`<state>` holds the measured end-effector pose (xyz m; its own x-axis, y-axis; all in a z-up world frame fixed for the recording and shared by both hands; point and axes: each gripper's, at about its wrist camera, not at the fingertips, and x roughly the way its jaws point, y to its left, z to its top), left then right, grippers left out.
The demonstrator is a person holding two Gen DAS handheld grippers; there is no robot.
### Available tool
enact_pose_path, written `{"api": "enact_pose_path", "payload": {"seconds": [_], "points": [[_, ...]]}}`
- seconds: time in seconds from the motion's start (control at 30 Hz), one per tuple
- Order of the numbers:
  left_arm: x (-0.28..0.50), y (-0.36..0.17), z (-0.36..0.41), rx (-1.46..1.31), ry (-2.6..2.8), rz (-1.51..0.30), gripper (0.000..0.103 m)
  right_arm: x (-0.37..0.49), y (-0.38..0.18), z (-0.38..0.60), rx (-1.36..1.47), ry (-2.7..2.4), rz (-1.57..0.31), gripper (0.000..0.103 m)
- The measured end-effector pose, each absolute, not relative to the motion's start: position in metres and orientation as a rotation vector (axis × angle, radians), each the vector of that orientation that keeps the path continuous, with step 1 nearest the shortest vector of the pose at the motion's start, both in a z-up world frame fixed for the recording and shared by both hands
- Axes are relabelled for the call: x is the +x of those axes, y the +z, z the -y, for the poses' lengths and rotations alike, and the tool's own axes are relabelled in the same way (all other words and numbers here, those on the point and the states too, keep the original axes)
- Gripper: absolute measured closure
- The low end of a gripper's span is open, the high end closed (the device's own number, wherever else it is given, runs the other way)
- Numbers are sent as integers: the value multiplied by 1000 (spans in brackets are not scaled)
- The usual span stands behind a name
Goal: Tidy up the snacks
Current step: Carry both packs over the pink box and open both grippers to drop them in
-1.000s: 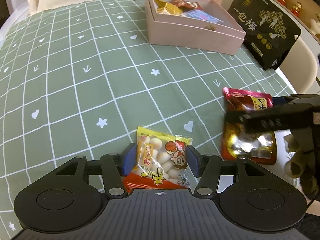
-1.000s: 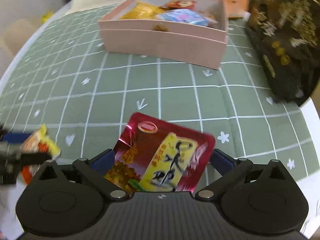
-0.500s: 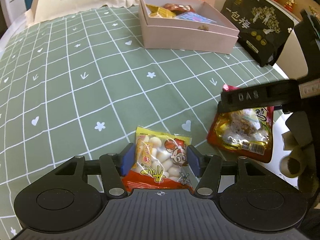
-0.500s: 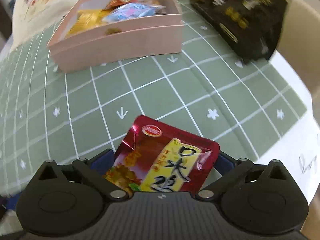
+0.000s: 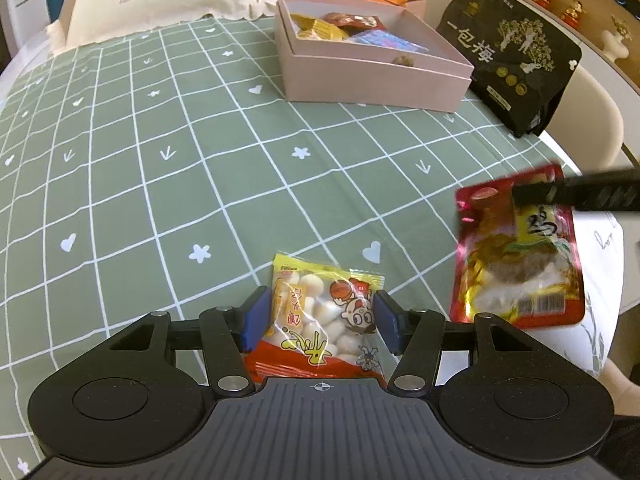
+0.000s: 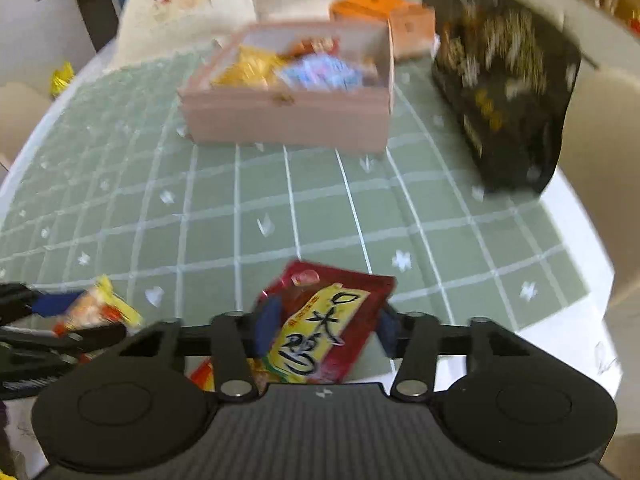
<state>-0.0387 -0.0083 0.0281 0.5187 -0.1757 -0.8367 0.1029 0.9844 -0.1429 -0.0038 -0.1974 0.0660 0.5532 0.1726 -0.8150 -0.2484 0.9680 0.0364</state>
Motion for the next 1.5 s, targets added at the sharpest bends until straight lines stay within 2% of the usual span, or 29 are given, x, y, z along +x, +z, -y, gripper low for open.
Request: {"api": "enact_pose_path", "payload": {"seconds": [0.03, 0.13, 0.23, 0.3, 0.33, 0.5, 0.67, 0.87, 1.03, 1.07, 1.23, 1.37, 1.5], "points": [[-39, 28, 8, -76, -168, -1011, 42, -5, 74, 196, -67, 281, -944, 84], [-39, 28, 9, -80, -167, -1012, 42, -3, 86, 183, -33, 363, -957, 85], [-39, 28, 9, -81, -165, -1015, 42, 14, 62, 167, -14, 402, -1080, 71], [-39, 28, 9, -74, -170, -1014, 42, 21, 47, 169, 53, 404, -1151, 71], [-39, 27, 9, -72, -172, -1012, 42, 22, 47, 174, 92, 414, -1162, 78], [-41, 26, 13, -51, -161, -1000, 42, 8, 74, 192, 159, 469, -1143, 93], [-38, 36, -2, -168, -195, -995, 50, -2, 110, 210, 204, 476, -1059, 94], [-16, 123, -12, -213, -276, -750, 50, -5, 147, 235, 244, 460, -962, 94], [55, 206, -9, -265, -321, -507, 49, -3, 167, 255, 262, 442, -896, 94], [77, 212, -9, -305, -349, -468, 45, -3, 170, 257, 260, 440, -884, 94], [166, 172, 19, -317, -414, -589, 48, 0, 175, 267, 252, 409, -871, 94], [156, 156, 0, -442, -344, -582, 48, 2, 186, 275, 249, 391, -839, 94], [116, 147, -21, -382, -264, -589, 48, 23, 219, 269, 252, 435, -763, 97]]}}
